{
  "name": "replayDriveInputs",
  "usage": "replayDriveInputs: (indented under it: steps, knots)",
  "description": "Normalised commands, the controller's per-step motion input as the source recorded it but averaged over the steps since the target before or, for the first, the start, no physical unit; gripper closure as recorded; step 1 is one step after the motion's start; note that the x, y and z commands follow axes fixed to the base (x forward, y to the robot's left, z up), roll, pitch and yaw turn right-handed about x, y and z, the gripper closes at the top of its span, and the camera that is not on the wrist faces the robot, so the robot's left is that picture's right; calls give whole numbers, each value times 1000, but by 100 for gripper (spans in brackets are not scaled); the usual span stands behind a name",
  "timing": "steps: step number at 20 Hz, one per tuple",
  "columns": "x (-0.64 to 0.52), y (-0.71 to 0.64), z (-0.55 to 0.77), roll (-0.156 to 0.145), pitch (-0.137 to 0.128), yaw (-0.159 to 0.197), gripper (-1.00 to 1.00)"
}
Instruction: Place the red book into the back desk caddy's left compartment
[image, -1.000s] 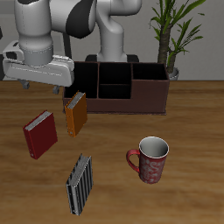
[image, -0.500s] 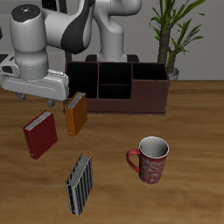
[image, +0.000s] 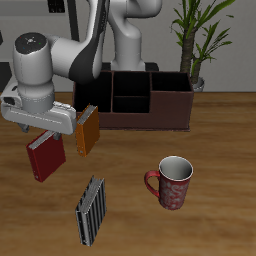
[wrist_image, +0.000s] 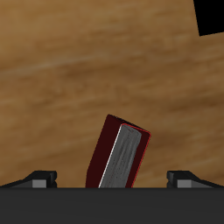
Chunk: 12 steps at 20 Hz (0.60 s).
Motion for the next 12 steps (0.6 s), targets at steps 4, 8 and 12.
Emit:
replayDriveInputs:
  steps: [4,8,12]
  knots:
    - [29,-86,-300,-22,42,-31,-100]
    - [16,-139,-332,-31,46,-19,-100]
    - [-34,-61,-79,3,24,-29,100]
